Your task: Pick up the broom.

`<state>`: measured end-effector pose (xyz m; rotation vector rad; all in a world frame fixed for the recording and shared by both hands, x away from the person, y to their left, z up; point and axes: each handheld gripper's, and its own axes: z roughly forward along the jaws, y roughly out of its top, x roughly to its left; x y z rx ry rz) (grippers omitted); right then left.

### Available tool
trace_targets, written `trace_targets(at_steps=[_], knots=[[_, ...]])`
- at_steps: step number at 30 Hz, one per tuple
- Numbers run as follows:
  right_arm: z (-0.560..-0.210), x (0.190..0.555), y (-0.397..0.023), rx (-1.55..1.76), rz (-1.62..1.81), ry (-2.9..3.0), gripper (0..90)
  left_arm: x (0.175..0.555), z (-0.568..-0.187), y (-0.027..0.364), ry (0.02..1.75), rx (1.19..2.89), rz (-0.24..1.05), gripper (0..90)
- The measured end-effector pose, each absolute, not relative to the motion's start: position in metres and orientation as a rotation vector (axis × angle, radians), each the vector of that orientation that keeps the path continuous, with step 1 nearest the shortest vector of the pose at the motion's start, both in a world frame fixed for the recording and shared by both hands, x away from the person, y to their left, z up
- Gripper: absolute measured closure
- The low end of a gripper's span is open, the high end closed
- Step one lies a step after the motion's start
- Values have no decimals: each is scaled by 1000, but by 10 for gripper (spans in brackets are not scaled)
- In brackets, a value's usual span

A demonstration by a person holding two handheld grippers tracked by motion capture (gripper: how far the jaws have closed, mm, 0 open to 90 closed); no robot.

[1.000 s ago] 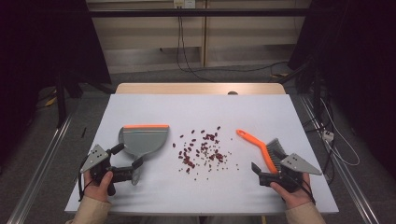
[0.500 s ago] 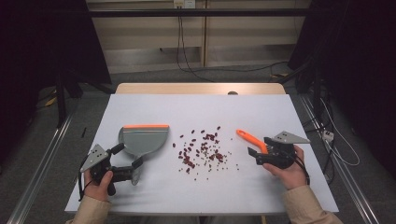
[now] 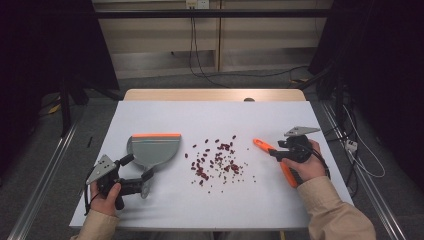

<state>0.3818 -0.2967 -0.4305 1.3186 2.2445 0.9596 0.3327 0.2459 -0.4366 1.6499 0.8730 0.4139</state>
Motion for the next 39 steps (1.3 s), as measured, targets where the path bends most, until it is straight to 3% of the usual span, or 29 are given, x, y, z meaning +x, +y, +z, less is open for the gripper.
trace_targets(at_steps=[9, 14, 20, 39], knots=[[-437, 396, -296, 1317, 843, 2328, 552, 333, -438, 245, 869, 1660, 402, 32], [-439, 401, -299, 1331, 798, 2388, 683, 334, -439, 245, 872, 1664, 399, 32], [-445, 414, -295, 1343, 690, 2490, 658, 334, -439, 243, 867, 1680, 406, 32], [-442, 420, -298, 1404, 712, 2491, 703, 335, -436, 239, 859, 1667, 426, 33]])
